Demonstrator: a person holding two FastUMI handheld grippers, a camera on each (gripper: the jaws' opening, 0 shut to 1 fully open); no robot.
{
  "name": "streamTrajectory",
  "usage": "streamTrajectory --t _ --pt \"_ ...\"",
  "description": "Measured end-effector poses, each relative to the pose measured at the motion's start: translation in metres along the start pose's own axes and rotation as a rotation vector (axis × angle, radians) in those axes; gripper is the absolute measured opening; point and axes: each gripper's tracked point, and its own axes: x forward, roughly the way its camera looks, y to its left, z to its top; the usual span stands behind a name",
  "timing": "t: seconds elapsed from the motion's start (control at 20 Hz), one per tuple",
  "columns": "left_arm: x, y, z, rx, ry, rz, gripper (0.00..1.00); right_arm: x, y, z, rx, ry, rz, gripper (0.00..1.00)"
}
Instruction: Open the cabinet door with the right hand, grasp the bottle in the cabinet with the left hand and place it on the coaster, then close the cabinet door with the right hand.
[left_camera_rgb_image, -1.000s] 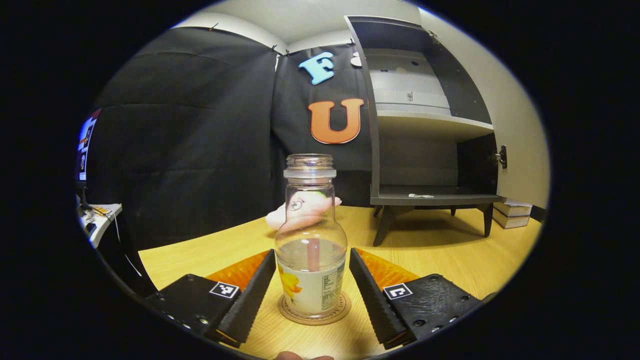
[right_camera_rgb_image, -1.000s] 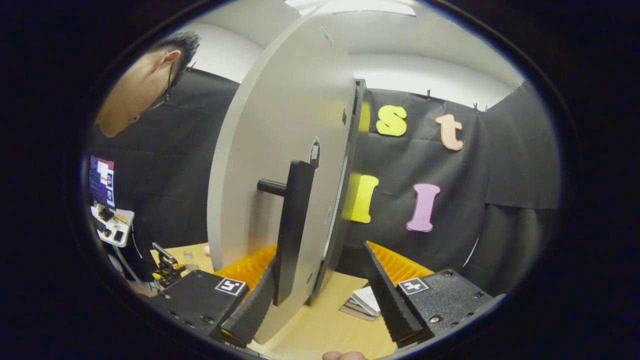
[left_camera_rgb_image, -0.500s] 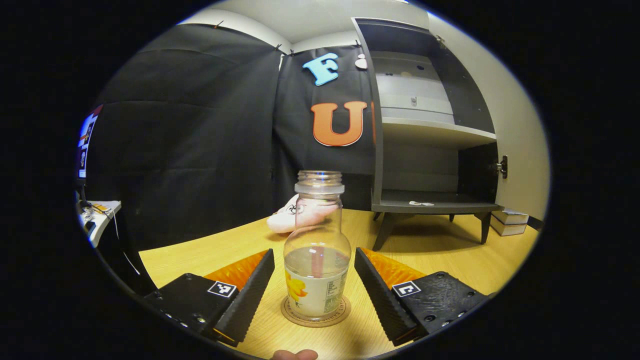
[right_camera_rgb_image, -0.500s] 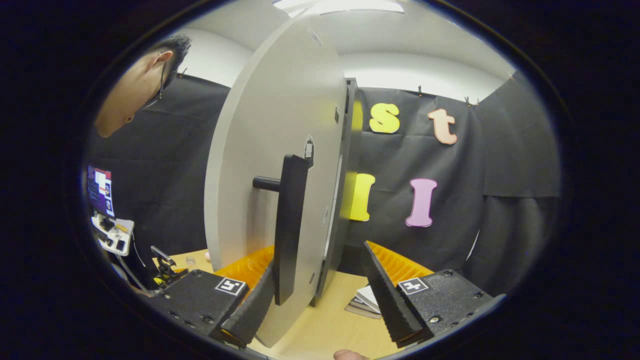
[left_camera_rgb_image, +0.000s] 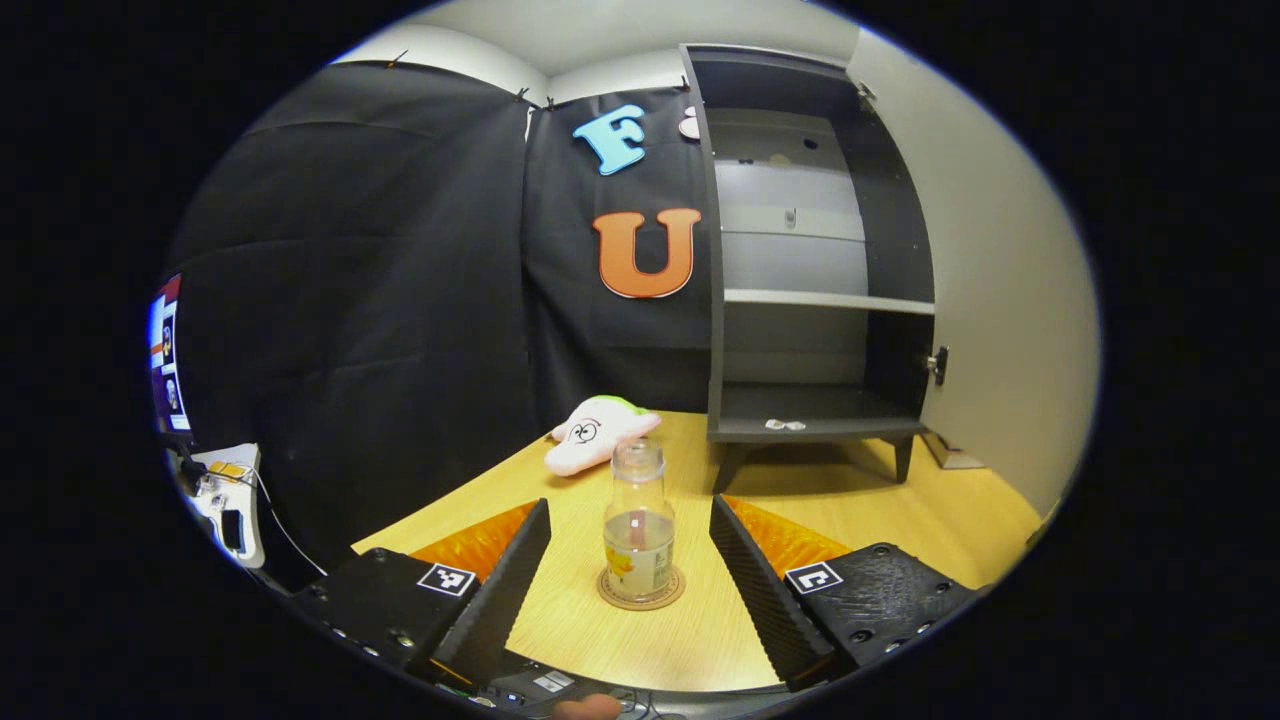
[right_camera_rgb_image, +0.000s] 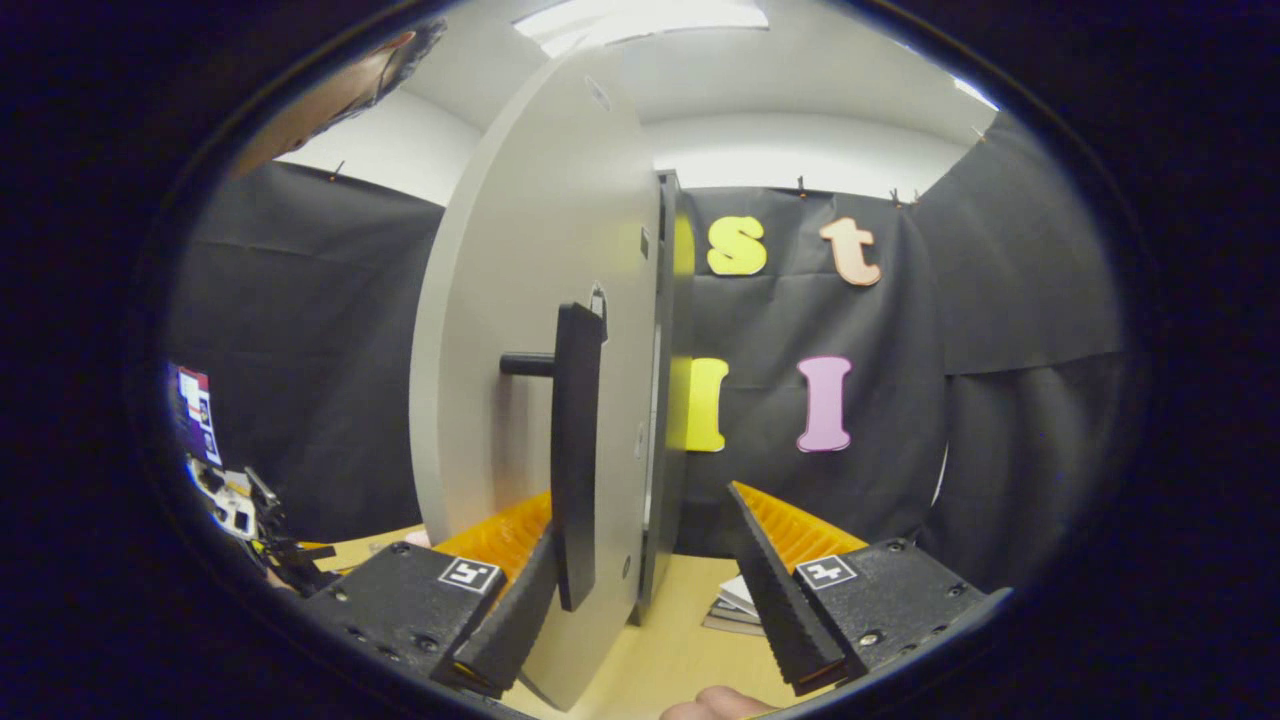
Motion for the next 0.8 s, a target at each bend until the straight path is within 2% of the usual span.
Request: streamTrajectory --t 0.05,0.1,0.2,0.3,0.35,0.55,0.7,0.75,0.8 --pt "-0.001 0.002 0.022 -0.005 -0.016 -0.001 0.96 0.001 0.002 0.0 0.008 -0.016 -0.007 0.88" --pt "-0.002 -0.003 0.043 -0.018 -0.032 -0.022 0.96 0.002 0.005 0.001 0.018 -0.025 -0.011 0.93" --pt "-0.001 -0.003 0.083 -0.018 -0.072 -0.042 1.0 0.002 0.016 0.001 0.037 -0.042 -0.017 0.93" --pt "0.003 -0.003 0.115 -0.008 -0.107 -0.053 0.96 0.005 0.032 0.0 0.06 -0.049 -0.01 0.88" --pt "0.006 -0.004 0.126 -0.001 -0.113 -0.063 0.96 0.009 0.044 -0.001 0.071 -0.045 0.006 0.93" --pt "0.019 -0.009 0.144 -0.003 -0.117 -0.116 0.96 0.021 0.082 -0.001 0.118 -0.03 0.039 0.93" --pt "0.031 -0.01 0.15 -0.025 -0.117 -0.161 0.95 0.027 0.102 0.0 0.073 -0.018 0.005 0.92" --pt "0.037 -0.01 0.151 -0.026 -0.12 -0.176 0.95 0.029 0.108 0.002 0.057 -0.018 -0.009 0.87" --pt "0.043 -0.011 0.15 -0.026 -0.119 -0.193 0.95 0.032 0.114 0.002 0.048 -0.021 -0.023 0.92"
